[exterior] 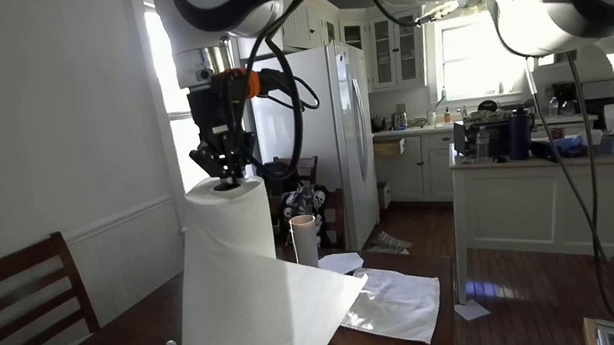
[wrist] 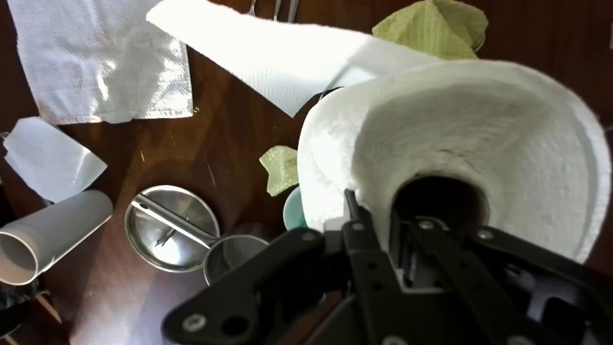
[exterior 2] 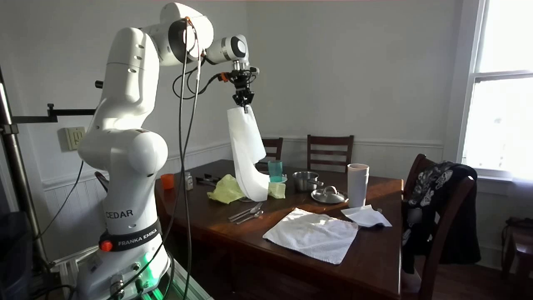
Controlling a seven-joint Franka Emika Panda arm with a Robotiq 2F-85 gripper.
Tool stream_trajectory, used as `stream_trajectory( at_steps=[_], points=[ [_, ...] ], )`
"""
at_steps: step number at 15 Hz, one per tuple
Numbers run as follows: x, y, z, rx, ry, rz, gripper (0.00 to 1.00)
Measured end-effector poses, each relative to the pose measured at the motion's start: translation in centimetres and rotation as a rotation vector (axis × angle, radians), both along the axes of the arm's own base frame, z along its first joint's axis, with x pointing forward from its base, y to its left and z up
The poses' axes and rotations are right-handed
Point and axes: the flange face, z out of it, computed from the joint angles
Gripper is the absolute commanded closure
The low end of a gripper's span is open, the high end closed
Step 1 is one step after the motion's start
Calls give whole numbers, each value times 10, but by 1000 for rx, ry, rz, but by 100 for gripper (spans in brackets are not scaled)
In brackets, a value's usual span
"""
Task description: Take the paper towel roll off its holder and place it on the table
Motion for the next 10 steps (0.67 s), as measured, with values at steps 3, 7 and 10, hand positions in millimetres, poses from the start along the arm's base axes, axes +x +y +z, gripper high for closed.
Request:
stream_trajectory(
  at_steps=[3, 7, 10],
  points=[
    [21, 5, 10, 17, -44, 20, 97],
    [48, 22, 2, -5, -85, 136, 97],
    [64, 39, -10, -25, -104, 256, 97]
  ],
)
